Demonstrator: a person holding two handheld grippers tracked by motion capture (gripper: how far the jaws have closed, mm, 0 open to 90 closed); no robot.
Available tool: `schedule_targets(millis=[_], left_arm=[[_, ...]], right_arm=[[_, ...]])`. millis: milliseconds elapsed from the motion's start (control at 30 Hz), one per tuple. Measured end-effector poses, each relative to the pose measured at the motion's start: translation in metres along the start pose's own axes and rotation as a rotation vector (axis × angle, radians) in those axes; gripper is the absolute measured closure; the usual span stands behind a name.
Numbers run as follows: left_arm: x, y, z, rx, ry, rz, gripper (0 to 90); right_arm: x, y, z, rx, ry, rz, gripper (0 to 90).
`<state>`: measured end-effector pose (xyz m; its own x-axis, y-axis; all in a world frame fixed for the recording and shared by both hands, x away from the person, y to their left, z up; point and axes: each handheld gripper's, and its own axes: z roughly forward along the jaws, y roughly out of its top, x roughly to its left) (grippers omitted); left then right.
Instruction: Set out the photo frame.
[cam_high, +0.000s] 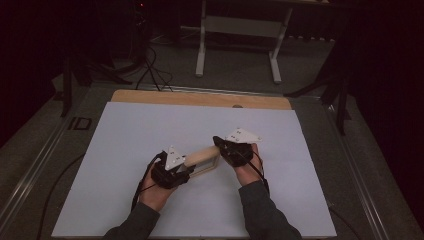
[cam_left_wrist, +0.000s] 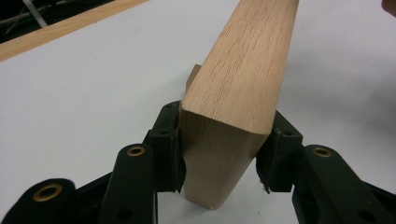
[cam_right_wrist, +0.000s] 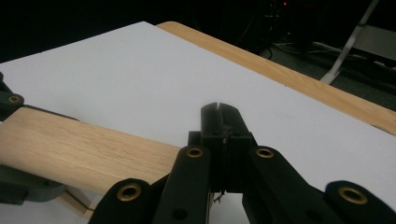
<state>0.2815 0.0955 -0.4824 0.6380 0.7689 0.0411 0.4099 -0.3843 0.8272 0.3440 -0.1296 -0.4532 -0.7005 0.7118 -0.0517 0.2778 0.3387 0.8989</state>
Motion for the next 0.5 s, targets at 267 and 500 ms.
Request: schedule_targets(millis=[267, 500], left_arm=[[0.0022, -0.0003, 0.001, 0.013, 0.004, -0.003, 55.0], [0.0068, -0.0005, 0.0018, 0.024, 0.007, -0.027, 52.8]], right_arm=[[0.0001, -0.0006, -0.0019, 0.002, 0.001, 0.001, 89.7], [0.0004, -0.0014, -0.0038, 0.003, 0.003, 0.003, 89.8]])
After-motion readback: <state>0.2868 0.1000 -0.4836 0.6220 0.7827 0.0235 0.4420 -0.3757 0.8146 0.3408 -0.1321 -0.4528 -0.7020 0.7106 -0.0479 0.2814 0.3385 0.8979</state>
